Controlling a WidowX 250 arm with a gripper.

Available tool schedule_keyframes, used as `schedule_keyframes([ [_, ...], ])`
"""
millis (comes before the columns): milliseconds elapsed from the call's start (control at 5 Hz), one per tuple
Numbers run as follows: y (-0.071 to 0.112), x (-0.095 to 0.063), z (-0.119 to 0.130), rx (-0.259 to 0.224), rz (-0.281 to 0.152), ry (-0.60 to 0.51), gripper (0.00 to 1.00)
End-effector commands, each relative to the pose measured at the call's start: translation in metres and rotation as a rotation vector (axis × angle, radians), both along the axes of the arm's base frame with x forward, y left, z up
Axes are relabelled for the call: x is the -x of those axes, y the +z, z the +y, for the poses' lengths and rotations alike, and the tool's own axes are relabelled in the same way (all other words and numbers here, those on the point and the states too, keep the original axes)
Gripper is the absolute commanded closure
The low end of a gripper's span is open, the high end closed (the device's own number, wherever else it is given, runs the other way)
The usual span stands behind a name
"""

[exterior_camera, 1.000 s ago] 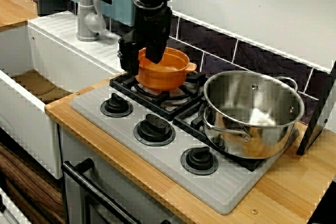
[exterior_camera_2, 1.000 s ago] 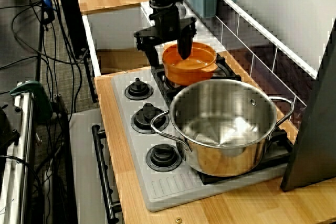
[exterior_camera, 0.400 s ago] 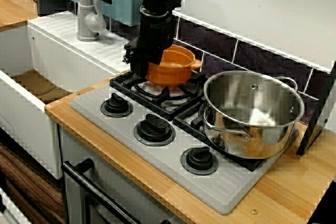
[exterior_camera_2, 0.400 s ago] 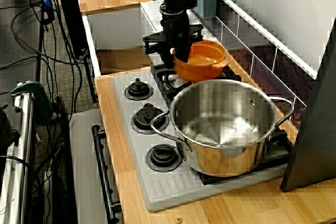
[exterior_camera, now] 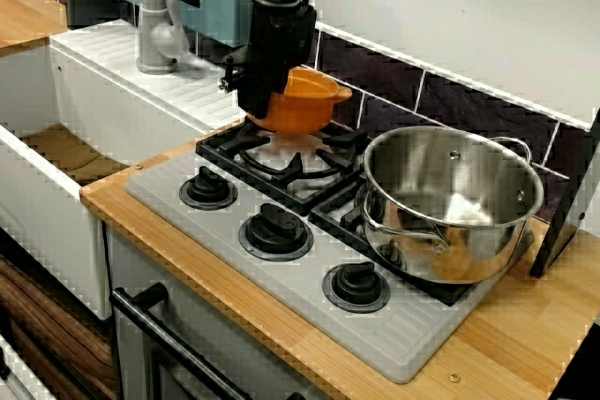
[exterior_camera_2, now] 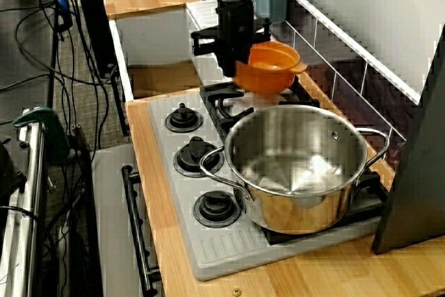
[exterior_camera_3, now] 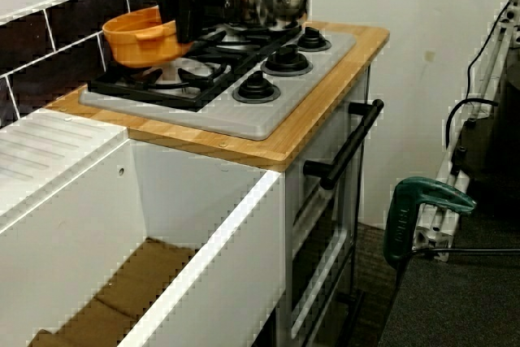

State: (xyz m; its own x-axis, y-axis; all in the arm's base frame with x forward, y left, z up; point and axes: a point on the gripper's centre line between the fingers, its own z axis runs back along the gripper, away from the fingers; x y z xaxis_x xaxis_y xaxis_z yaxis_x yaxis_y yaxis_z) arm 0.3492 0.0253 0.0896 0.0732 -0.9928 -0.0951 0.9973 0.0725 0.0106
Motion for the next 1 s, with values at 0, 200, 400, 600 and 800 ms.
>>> schedule_keyframes([
  [0,0.039,0.008,0.000,0.014,-0.085,-0.023,1.00],
  [200,0.052,0.010,-0.003,0.018,-0.110,-0.049,1.00],
  [400,0.062,0.012,-0.005,0.018,-0.135,-0.073,1.00],
  [600,0.071,0.016,-0.009,0.017,-0.149,-0.091,1.00],
  [800,0.082,0.019,-0.013,0.011,-0.164,-0.102,1.00],
])
